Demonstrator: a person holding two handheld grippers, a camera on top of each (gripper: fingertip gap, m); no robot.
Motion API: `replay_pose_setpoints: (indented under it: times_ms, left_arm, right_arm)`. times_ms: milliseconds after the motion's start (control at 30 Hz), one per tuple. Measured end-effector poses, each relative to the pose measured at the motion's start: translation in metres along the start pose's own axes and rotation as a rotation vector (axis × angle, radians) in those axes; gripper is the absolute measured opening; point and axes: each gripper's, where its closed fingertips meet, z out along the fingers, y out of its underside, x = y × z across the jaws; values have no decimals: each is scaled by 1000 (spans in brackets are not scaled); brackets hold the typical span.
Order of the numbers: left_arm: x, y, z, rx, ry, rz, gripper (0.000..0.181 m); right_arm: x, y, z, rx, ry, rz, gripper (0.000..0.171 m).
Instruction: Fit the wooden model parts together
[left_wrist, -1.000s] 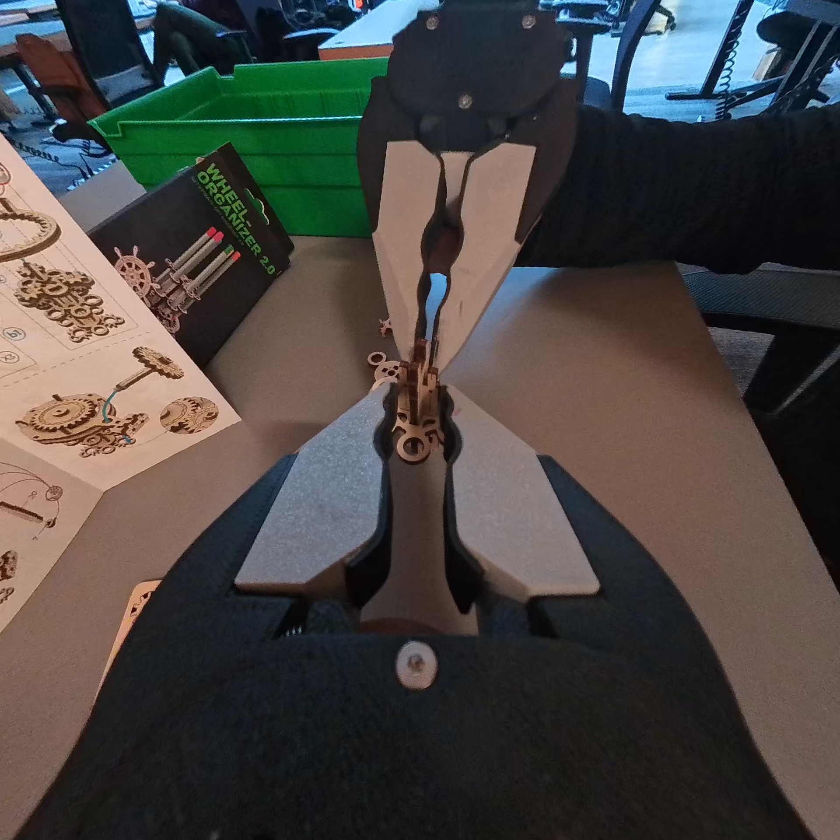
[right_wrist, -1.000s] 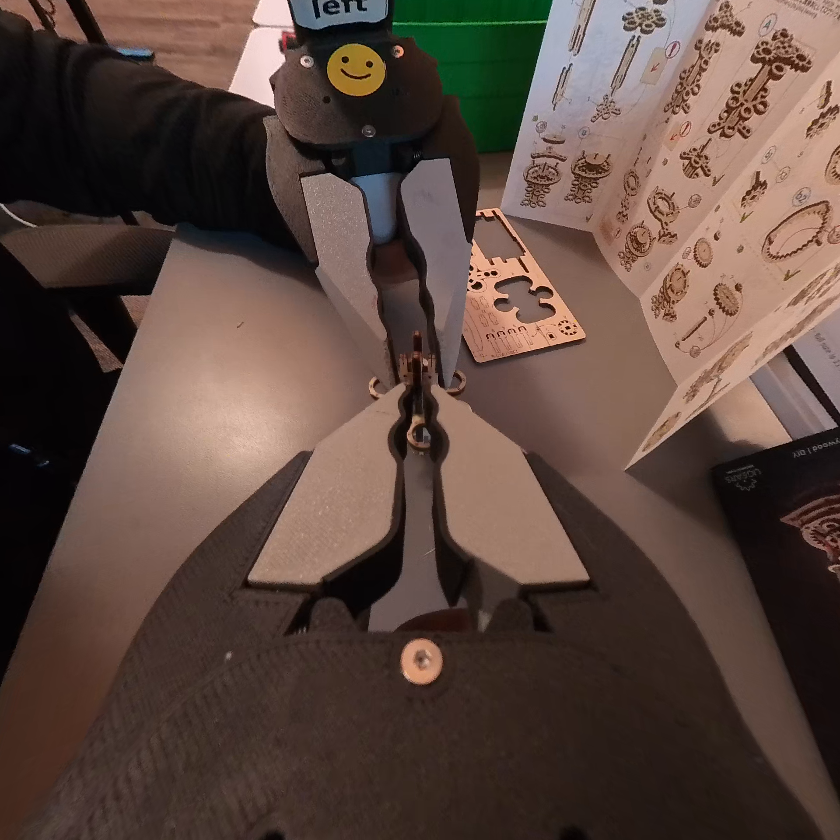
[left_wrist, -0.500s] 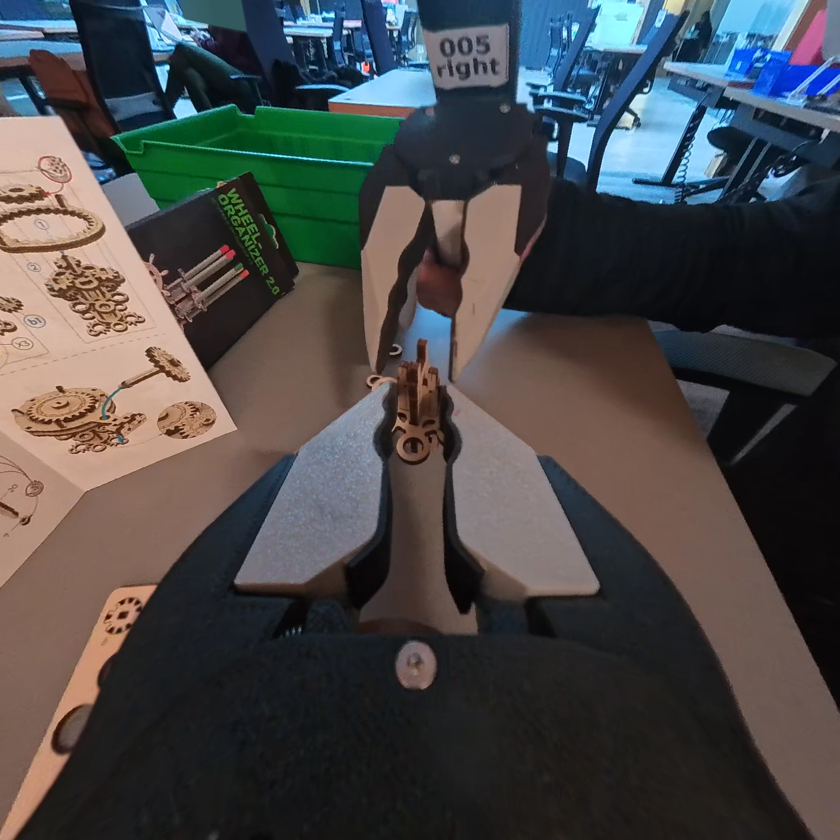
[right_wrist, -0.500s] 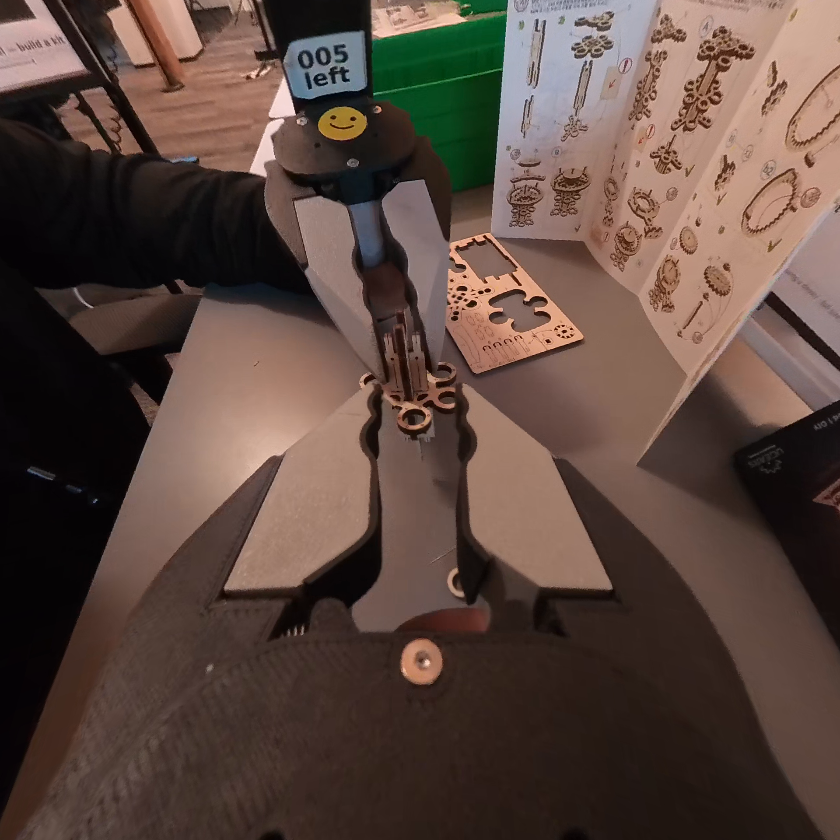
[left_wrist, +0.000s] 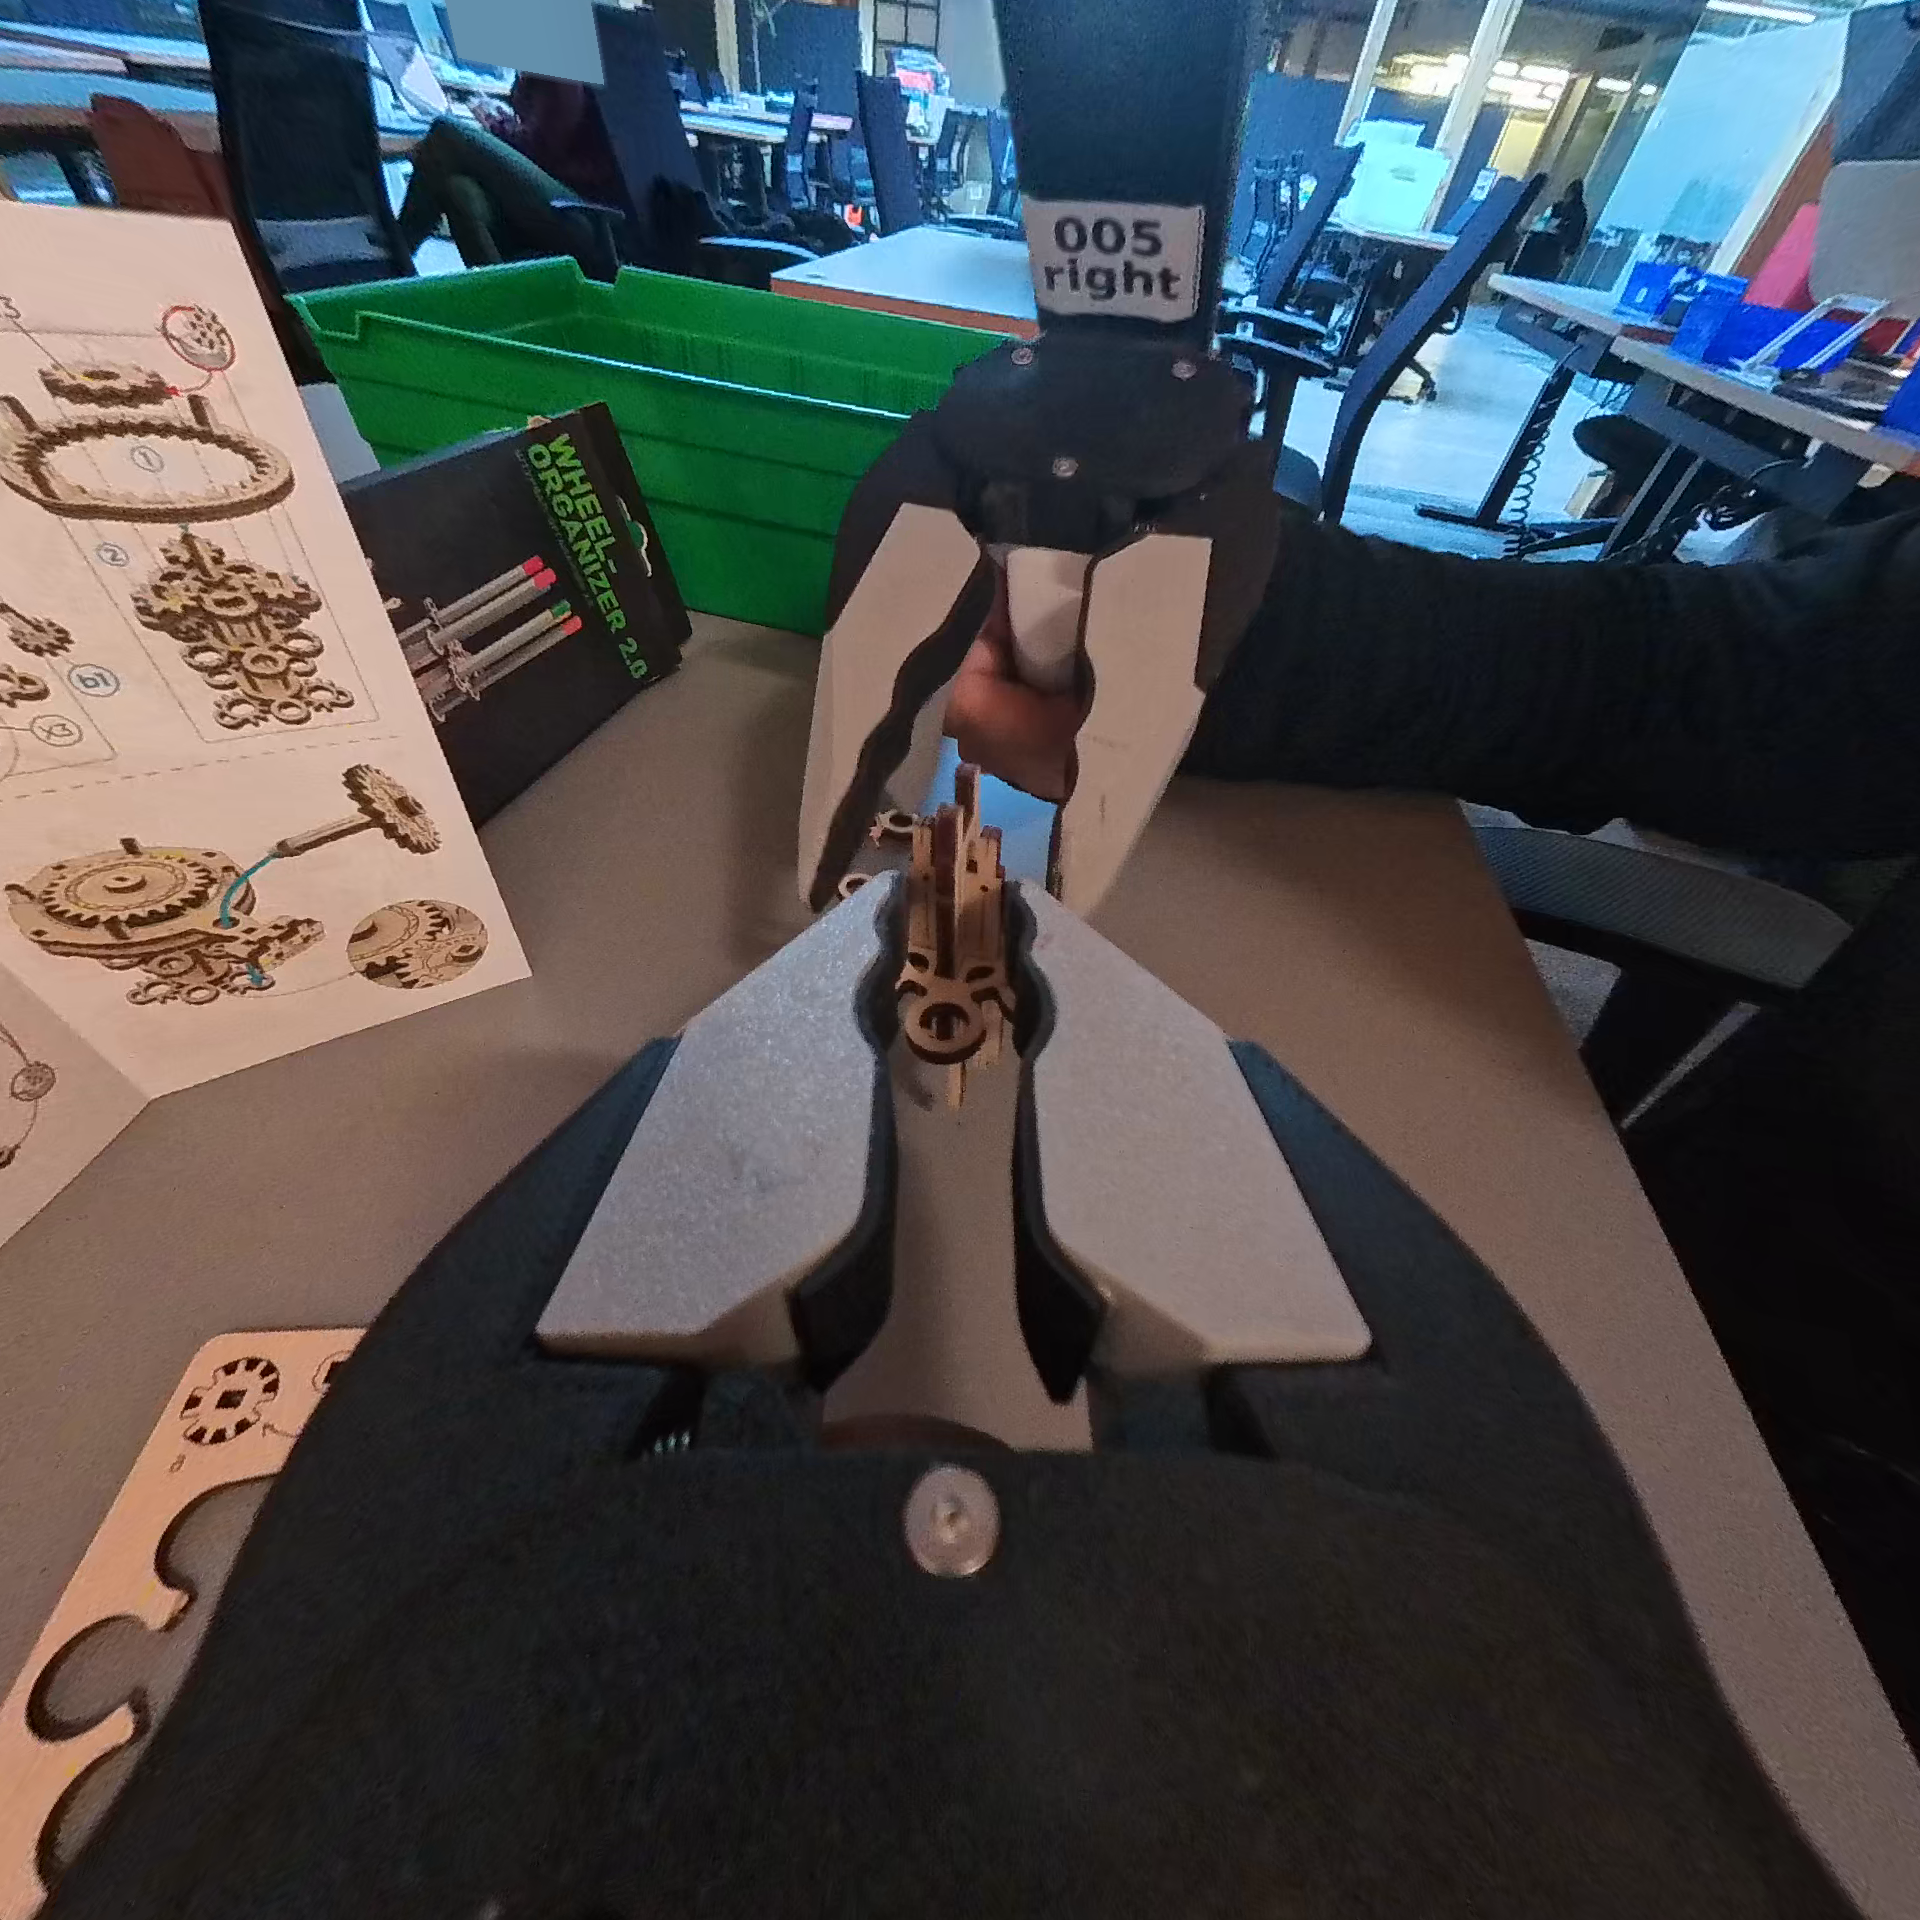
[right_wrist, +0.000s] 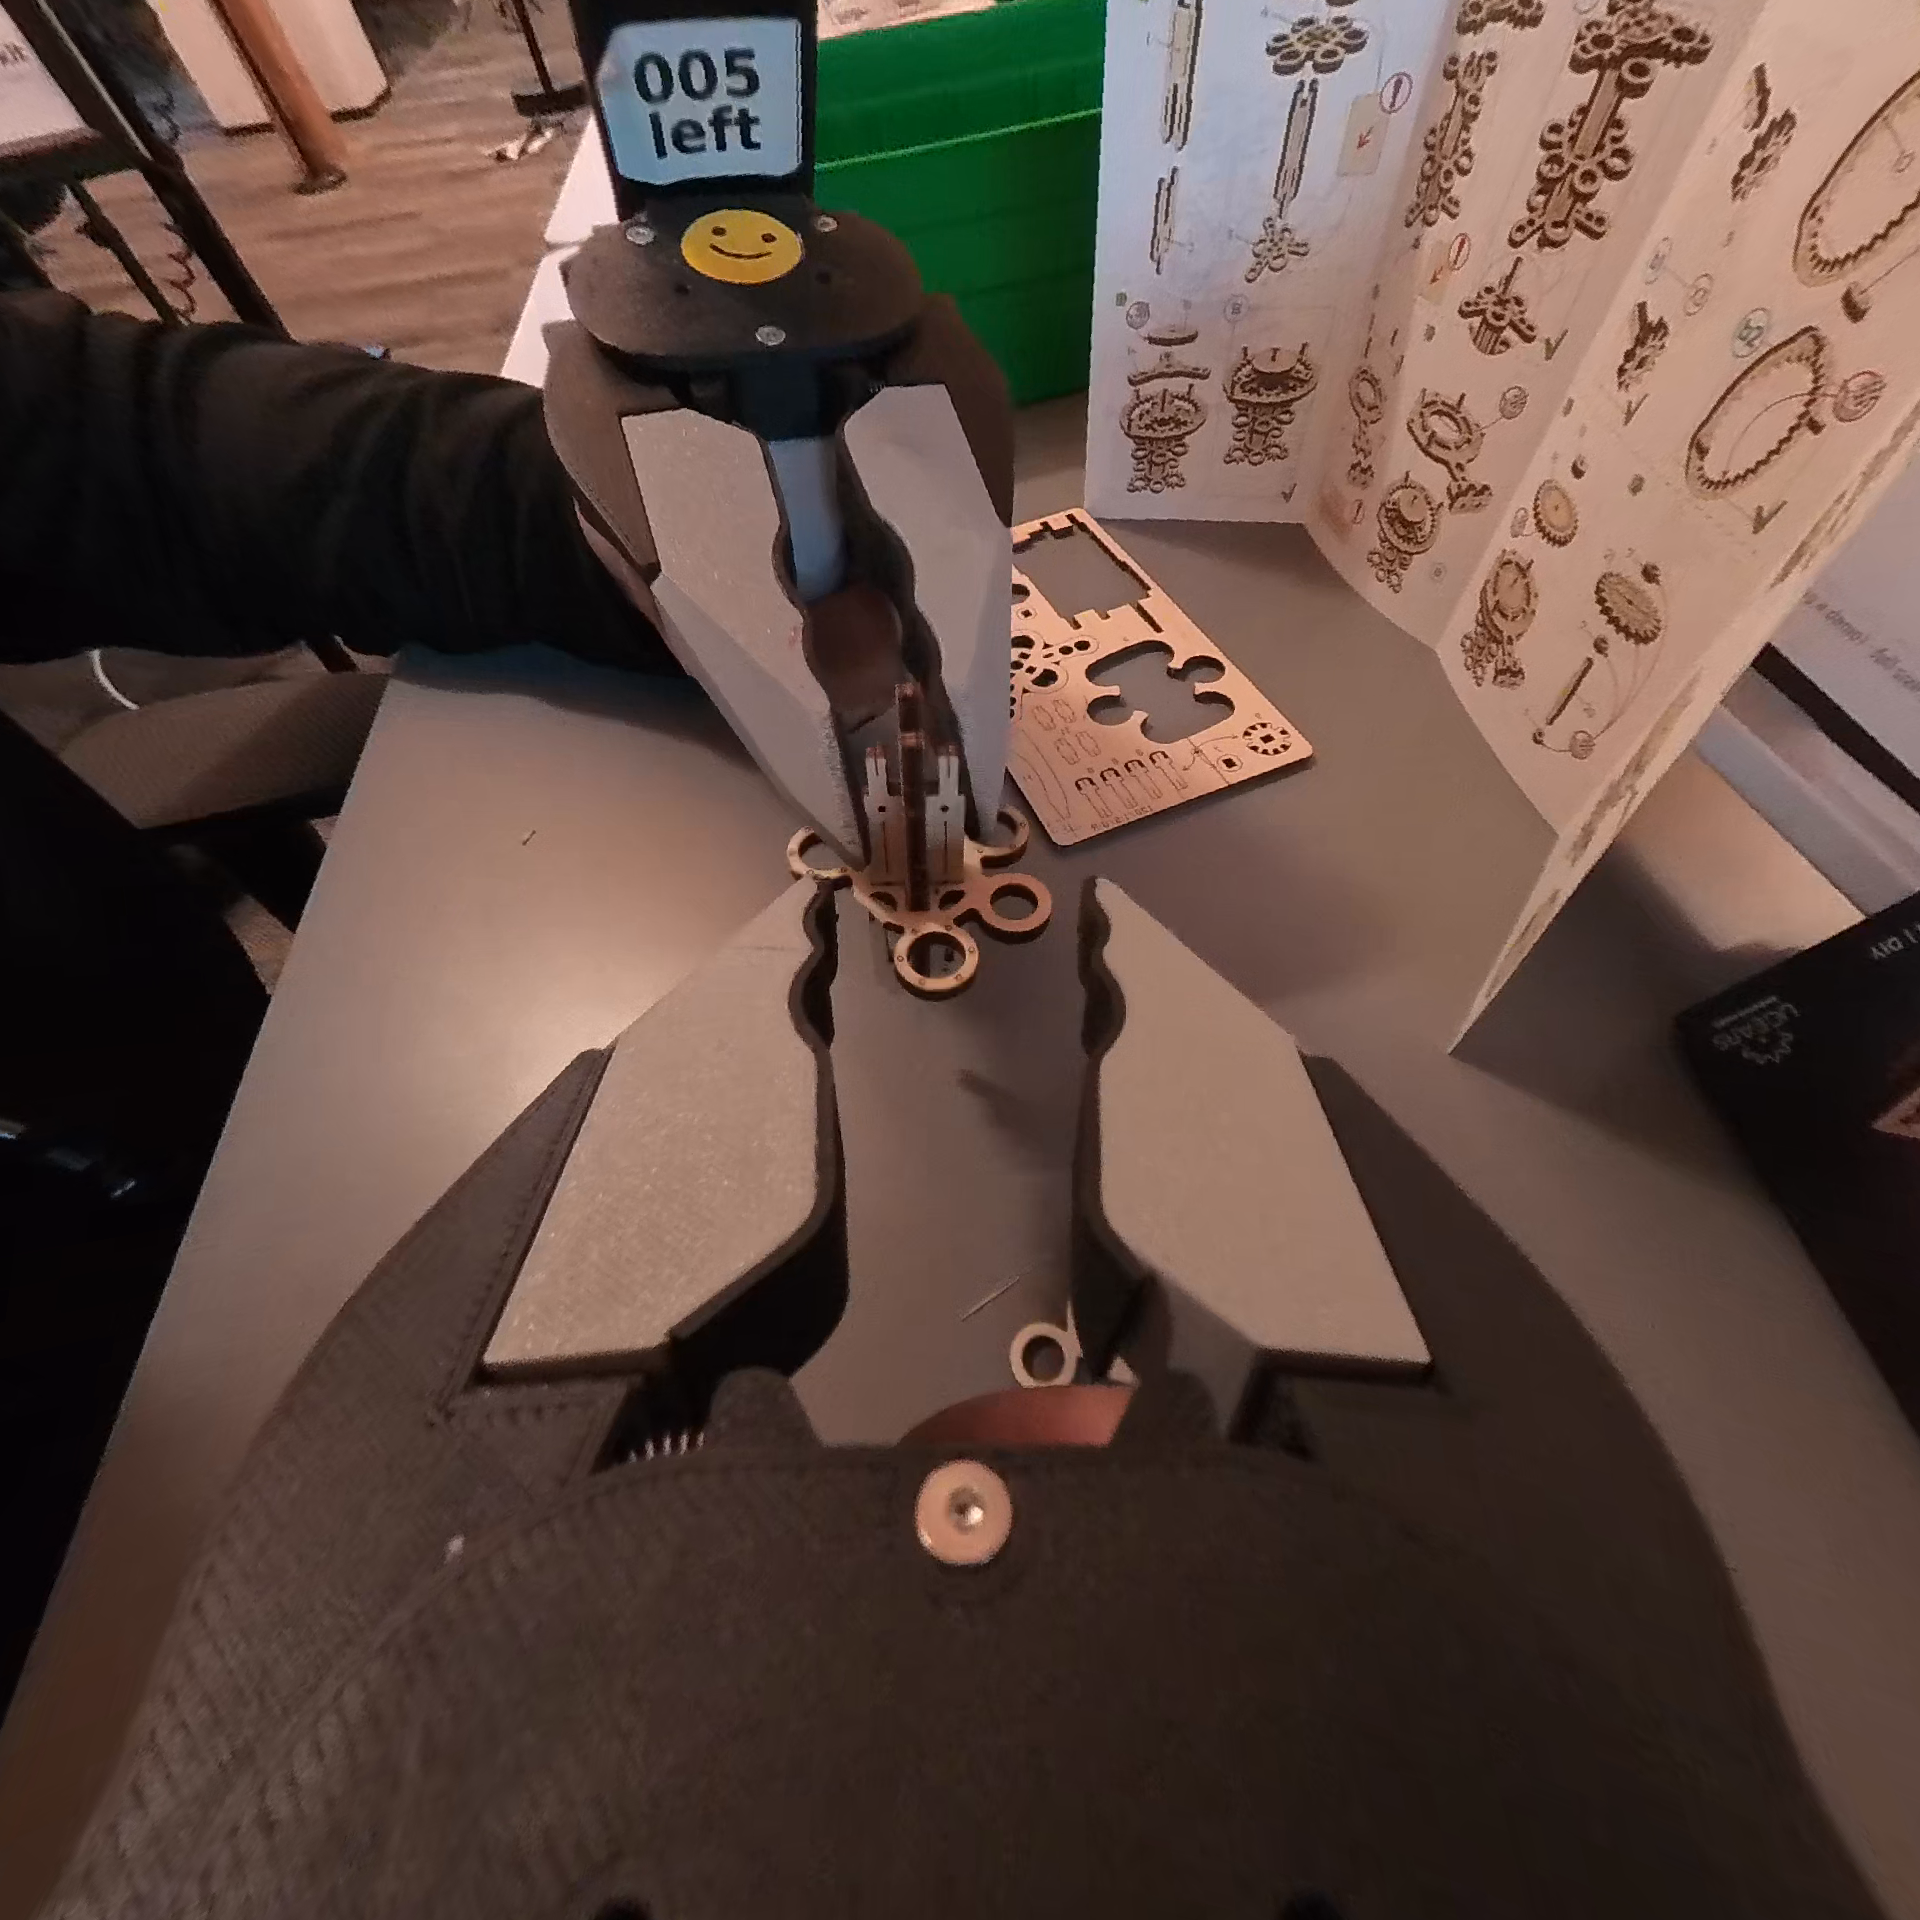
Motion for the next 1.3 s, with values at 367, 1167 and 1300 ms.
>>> replay_pose_setpoints:
  times_ms: [367, 1167, 1300]
  left_arm:
    - [1, 2, -7, -10, 29, 88, 14]
    - [-15, 11, -8, -55, -36, 50, 14]
    - [-12, 11, -7, -61, -23, 42, 14]
  right_arm:
    - [3, -6, -14, 15, 2, 6, 43]
    - [34, 88, -34, -471, 174, -75, 52]
    - [29, 89, -31, -470, 141, -73, 20]
